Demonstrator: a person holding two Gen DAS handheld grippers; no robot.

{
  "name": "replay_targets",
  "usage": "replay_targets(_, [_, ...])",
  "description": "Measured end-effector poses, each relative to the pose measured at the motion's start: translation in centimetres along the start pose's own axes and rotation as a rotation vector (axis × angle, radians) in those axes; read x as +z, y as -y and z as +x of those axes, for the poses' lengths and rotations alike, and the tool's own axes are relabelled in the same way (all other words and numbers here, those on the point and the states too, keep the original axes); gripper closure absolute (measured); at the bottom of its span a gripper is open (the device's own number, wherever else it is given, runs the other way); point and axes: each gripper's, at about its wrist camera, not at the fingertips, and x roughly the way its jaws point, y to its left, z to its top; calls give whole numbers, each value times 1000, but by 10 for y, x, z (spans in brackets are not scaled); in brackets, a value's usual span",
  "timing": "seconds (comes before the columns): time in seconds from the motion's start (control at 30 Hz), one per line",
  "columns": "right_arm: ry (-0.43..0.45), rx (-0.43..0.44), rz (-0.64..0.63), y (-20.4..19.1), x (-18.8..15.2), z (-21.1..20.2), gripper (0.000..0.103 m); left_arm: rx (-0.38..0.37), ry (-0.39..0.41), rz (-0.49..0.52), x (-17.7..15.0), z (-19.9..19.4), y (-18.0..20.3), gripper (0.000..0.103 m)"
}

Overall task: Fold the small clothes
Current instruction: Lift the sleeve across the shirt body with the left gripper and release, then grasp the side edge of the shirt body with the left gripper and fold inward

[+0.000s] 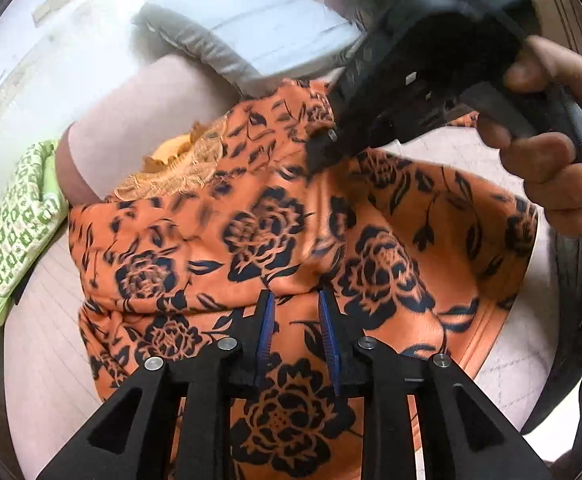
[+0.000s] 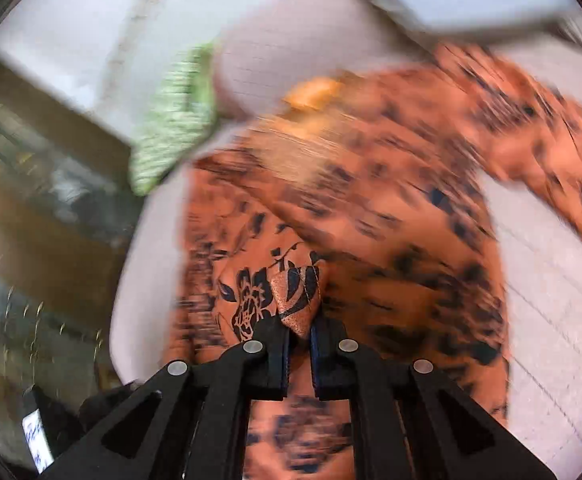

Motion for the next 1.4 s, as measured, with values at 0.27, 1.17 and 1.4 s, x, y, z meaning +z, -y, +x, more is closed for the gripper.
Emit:
replay_targets(0.27, [143, -166, -76, -11, -32, -22, 79, 29, 33, -449, -28, -53, -110, 32])
replay_targets(1.17, [132, -448, 68, 24, -101, -58, 83, 61, -262, -829, -103, 32, -176, 89])
replay_targets(1.4, [214, -423, 61, 12, -108, -106, 97, -110, -93, -1051, -128, -36, -217, 99])
